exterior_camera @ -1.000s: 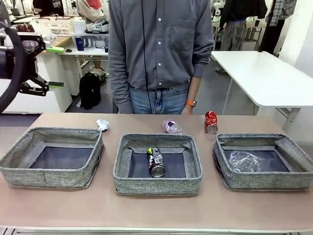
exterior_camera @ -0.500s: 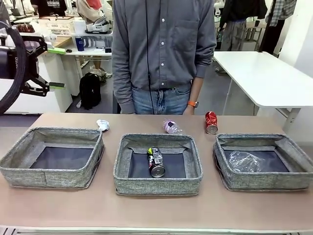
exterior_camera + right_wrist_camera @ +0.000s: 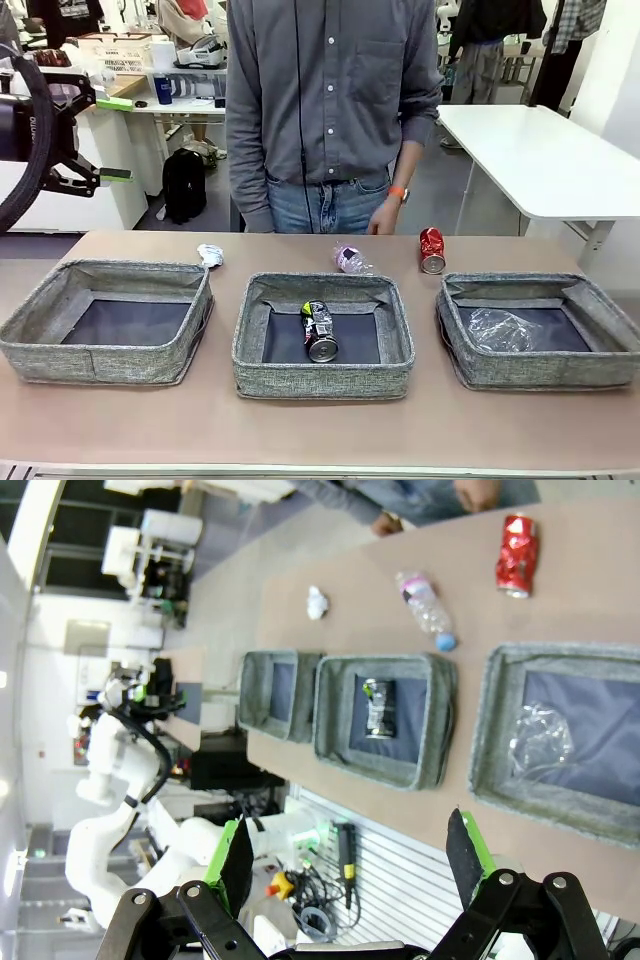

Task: Sort the waste into the appropriate baskets.
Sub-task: Pick up the waste item pointed out by the person.

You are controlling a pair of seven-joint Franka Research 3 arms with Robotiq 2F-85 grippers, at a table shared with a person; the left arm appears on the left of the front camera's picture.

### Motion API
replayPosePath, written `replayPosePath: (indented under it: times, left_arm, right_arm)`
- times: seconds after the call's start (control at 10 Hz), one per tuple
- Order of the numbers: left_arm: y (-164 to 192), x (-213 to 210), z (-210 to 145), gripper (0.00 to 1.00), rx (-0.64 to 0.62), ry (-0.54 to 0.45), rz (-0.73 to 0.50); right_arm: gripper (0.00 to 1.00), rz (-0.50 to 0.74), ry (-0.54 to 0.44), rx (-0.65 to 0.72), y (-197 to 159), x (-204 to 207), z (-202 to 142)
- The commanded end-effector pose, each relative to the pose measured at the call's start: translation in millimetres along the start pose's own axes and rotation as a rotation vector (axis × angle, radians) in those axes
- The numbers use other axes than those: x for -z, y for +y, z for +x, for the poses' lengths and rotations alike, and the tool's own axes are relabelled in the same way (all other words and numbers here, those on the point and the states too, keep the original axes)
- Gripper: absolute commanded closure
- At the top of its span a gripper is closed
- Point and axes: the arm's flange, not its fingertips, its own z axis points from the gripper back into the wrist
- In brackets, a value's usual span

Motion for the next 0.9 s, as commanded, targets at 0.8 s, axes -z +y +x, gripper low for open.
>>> replayPosePath:
  times: [0.8]
  left_arm:
    - [-1.0,0.5,-0.7,0.00,0.013,0.002,-0.017]
  right_arm:
    - [0.00,-0.007,0.002,0.010,3.2,-2.2,0.6]
